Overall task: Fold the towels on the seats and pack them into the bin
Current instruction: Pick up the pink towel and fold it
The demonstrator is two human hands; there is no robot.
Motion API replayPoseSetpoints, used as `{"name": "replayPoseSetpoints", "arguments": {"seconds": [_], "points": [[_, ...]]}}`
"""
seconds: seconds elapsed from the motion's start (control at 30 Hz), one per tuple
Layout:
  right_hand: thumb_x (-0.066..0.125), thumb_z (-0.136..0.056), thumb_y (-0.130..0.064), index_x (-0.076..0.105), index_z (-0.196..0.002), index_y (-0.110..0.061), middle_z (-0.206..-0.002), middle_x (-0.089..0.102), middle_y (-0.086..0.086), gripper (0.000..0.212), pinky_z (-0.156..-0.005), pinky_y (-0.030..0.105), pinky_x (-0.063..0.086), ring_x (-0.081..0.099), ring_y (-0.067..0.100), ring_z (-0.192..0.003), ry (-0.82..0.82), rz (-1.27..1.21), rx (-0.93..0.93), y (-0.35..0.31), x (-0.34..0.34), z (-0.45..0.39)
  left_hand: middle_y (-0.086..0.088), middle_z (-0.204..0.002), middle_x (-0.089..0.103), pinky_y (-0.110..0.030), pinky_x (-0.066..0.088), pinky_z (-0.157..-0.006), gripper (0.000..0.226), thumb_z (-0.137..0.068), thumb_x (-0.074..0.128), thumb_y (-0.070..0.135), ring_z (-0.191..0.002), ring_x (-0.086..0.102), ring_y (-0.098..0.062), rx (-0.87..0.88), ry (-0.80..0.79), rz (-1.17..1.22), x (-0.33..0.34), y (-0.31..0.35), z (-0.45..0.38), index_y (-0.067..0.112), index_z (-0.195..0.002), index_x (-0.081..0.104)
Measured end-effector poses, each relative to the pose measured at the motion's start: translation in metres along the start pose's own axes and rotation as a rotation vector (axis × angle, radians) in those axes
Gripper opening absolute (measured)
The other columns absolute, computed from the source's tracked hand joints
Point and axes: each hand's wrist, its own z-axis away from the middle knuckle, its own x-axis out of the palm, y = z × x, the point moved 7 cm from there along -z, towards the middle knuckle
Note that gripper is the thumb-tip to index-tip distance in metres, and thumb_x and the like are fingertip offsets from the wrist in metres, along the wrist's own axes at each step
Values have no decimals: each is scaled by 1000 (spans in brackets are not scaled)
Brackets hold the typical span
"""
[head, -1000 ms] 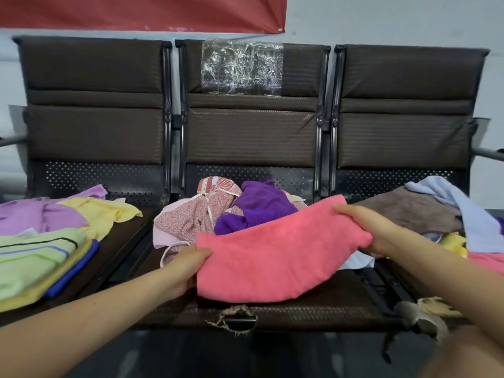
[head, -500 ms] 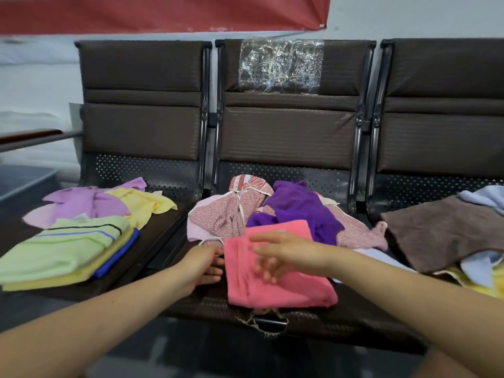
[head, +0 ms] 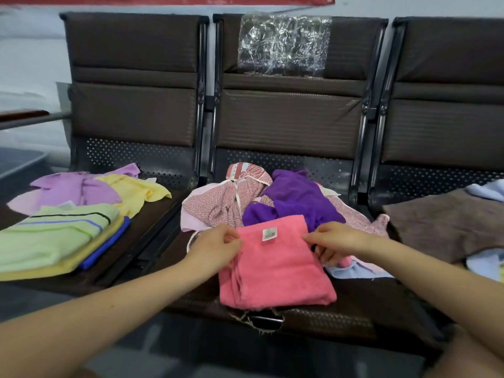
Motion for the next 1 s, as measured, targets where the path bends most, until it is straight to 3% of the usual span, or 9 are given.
{"name": "replayPoseSetpoints", "arguments": {"seconds": [0.1,0.2,0.27,0.37,0.53,0.67,0.8,0.9,1.0], "points": [[50,-98,-37,56,-90,-12,-87,58,6,27,-51,22,51,61,17,-67,-81,-20,-33,-3,8,7,5,-60,57,-29,50,-64,25,-65,64,40,-59,54,-15,-178,-153,91,10,-9,1,19,-77,61],[50,-98,-33,57,-89,-15,-84,61,2,21,-48,20,48,62,12,-64,-124,-96,-66,-8,15,8,2,-75,59,-25,43,-62,18,-83,68,32,-70,54,-14,-350,-252,380,20,-10,7,18,-90,59],[52,-98,-30,60,-89,-10,-78,63,7,23,-45,18,44,60,8,-53,-111,-187,-76,-11,15,5,0,-77,57,-23,41,-63,13,-86,66,27,-70,51,-14,-349,-231,453,23,-5,5,16,-90,60],[58,-94,-35,63,-108,0,-99,66,24,38,-61,28,45,59,21,-72,-79,-213,-94,-13,16,-5,1,-70,54,-19,37,-49,9,-91,56,19,-62,49,-12,-282,-65,458,13,5,0,13,-87,61],[66,-85,-46,64,-111,-11,-111,68,18,44,-62,29,54,66,22,-90,-127,-132,-72,-15,31,-11,-9,-113,64,-33,48,-91,34,-93,43,26,-105,59,-26,-251,48,170,-2,-17,-9,7,-109,66],[73,-80,-32,63,-116,-9,-108,72,9,44,-85,36,55,68,23,-101,-244,-326,7,-19,48,-9,-8,-116,62,-29,46,-90,36,-94,44,26,-108,58,-27,-271,25,133,3,-33,-8,7,-117,63],[76,-67,-22,64,-113,-6,-101,74,11,50,-77,33,51,68,24,-96,-278,-532,26,-40,58,0,-7,-114,68,-42,52,-94,60,-64,59,34,-105,65,-28,-343,-111,563,12,-34,0,12,-120,64],[70,-70,-20,67,-104,-3,-95,74,15,38,-79,37,50,71,27,-83,-310,-677,-19,-73,61,11,-9,-107,71,-34,53,-91,37,-80,70,35,-99,67,-24,-312,-214,755,9,-27,9,13,-108,68],[65,-76,-19,66,-101,-2,-88,74,15,31,-77,37,50,72,25,-73,-315,-779,-108,-109,64,20,-2,-96,73,-28,52,-81,29,-93,55,43,-89,68,-16,-263,-193,835,-14,-23,11,18,-100,69]]}}
